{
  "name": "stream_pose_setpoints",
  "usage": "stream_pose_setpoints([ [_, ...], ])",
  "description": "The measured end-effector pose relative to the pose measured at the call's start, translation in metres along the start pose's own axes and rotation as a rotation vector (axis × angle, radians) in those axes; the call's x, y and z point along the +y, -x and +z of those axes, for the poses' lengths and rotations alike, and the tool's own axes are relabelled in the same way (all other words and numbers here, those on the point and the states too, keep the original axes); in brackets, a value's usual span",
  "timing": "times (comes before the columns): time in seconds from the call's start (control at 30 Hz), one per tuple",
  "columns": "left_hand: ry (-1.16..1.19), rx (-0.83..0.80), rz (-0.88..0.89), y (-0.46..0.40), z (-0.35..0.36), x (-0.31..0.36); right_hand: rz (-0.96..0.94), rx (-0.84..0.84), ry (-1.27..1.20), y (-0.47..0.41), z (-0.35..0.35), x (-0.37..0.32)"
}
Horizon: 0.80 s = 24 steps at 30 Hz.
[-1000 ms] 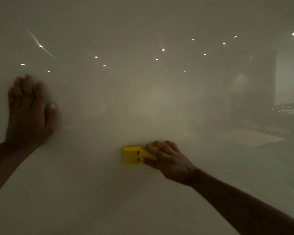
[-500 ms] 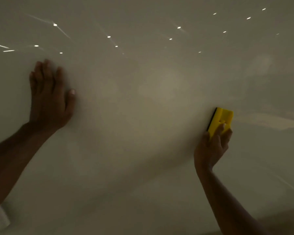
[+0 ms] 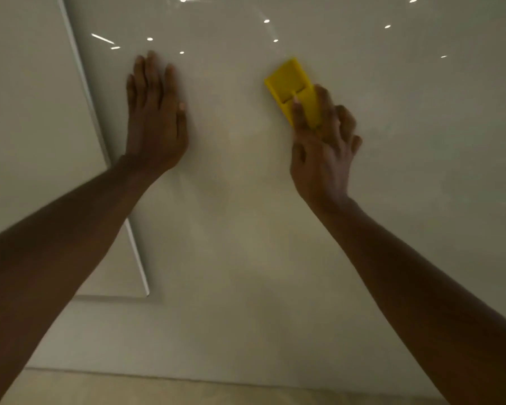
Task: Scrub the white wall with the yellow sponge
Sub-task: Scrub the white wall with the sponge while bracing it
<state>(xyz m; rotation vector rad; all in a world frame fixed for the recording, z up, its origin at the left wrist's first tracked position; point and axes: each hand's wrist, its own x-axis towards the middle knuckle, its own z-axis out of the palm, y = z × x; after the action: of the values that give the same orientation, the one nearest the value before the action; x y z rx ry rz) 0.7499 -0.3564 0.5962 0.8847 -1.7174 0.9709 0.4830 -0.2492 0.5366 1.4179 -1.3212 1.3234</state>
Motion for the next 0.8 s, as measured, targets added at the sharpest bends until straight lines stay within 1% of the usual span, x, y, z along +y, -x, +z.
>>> stream_pose_setpoints([
  [0.1,0.000,-0.002,-0.008,0.004,-0.001,-0.009,-0.203,-0.104,0.018,0.019,0.023,-0.029],
  [0.23,0.021,0.016,-0.010,0.011,0.004,-0.010,-0.525,-0.303,-0.045,0.091,0.044,-0.036],
  [0.37,0.046,0.036,-0.004,0.017,0.013,0.008,-0.762,-0.454,-0.060,0.166,0.040,-0.010],
  [0.47,0.074,0.035,0.040,0.021,0.020,0.030,-0.818,-0.546,-0.024,0.195,0.027,0.029],
  [0.57,0.103,0.042,0.097,0.021,0.025,0.055,-0.756,-0.511,0.011,0.196,0.007,0.078],
  [0.63,0.124,0.048,0.115,0.019,0.029,0.072,-0.626,-0.413,0.027,0.177,-0.009,0.109],
  [0.7,0.140,0.056,0.114,0.016,0.032,0.089,-0.413,-0.260,0.023,0.148,-0.029,0.135],
  [0.8,0.155,0.062,0.130,0.009,0.036,0.112,-0.037,0.063,0.091,0.112,-0.054,0.172],
])
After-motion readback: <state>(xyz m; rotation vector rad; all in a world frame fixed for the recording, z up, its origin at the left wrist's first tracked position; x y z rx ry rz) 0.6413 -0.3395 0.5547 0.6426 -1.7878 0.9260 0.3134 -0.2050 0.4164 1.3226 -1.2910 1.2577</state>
